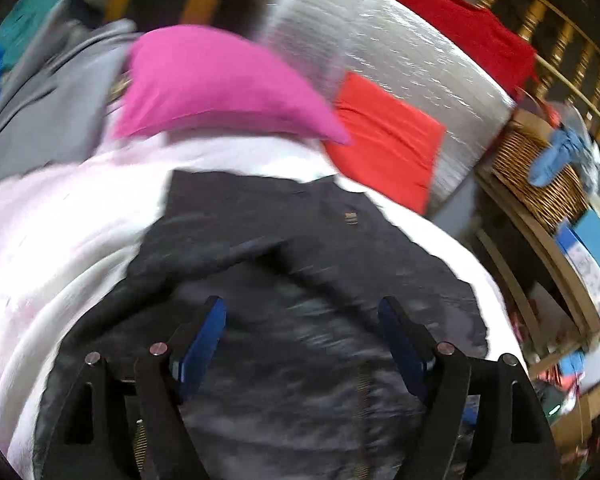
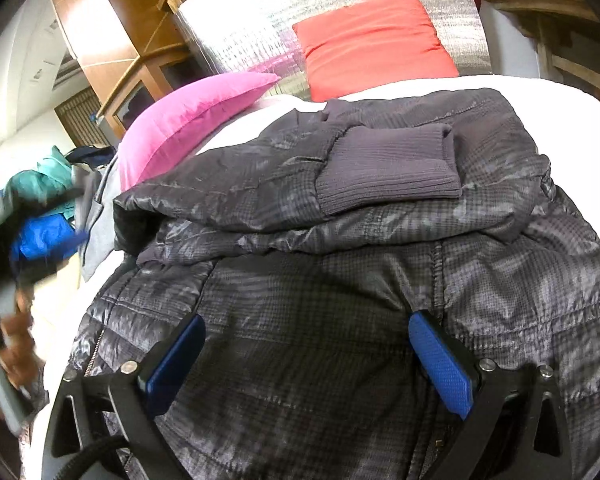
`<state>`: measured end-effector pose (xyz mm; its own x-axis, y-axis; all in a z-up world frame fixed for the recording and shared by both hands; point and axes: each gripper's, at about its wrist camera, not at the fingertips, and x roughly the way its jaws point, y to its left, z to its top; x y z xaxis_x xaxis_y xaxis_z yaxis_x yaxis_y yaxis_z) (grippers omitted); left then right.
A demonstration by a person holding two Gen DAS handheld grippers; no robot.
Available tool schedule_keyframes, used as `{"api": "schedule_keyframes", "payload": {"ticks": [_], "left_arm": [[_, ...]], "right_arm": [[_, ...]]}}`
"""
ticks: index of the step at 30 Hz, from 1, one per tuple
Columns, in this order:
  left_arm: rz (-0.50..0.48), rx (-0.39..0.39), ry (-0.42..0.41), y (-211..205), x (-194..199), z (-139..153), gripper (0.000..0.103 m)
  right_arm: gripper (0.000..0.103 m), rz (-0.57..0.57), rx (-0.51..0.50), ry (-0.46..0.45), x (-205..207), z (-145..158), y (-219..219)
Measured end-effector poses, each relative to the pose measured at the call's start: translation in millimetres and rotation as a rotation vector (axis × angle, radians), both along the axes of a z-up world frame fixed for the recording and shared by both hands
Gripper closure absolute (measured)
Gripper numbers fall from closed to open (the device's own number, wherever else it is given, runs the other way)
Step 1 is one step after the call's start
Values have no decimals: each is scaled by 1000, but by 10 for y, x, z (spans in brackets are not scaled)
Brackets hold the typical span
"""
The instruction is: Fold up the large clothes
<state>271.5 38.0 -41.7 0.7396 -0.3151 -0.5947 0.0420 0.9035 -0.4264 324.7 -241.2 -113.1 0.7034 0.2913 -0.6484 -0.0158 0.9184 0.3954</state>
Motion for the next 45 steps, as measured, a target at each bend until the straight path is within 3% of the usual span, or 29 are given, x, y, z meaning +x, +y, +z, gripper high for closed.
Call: {"api": "schedule_keyframes", "payload": {"ticks": [2,7,11,14,17,18,19,21,22,23,25,26,28,32,35,37,41,45], "left_arm": [[12,-14,13,117,-20,-126,24],[79,-111,-44,397,-65,-243,24],[99,-179,-37,523,-1,-222,24],[161,-162,-78,639,-38,-152,24],[183,-229,-46,754,14,-208,24],[189,-235,-38,774,28,-225,24],[196,-236,-34,792,35,-251,24],[202,-233,-32,810,43,-265,24],[209,-234,-34,833,46,-256,24],[217,-236,-41,858,39,-245,24],[238,-236,-51,911,14,-235,24],[257,-239,-50,945,3,-240,24],[278,-247,-38,992,17,-266,24],[283,-230,-5,980,58,-322,24],[277,-188,-10,931,62,-325,24],[277,-171,0,902,81,-347,24],[273,-151,6,835,96,-353,24],[248,-112,3,710,114,-332,24]], "right_arm": [[1,-22,35,49,-15,102,-27],[1,-141,288,2,-18,459,-312],[3,-271,392,79,342,366,-530],[9,-317,457,109,533,245,-587],[11,-358,435,153,683,158,-567],[21,-372,428,157,707,158,-573],[47,-367,401,162,761,191,-552],[88,-361,267,184,849,315,-495],[90,-353,197,173,875,401,-453],[90,-334,26,135,903,621,-327],[90,-296,-190,40,890,955,-153],[91,-288,-269,1,879,1079,-106],[91,-290,-335,-22,882,1150,-120],[91,-277,-330,88,1012,657,-236],[91,-301,-251,157,1014,265,-408],[91,-306,-197,146,951,194,-510],[91,-298,-186,113,873,328,-565],[87,-260,-180,157,981,152,-540]]}}
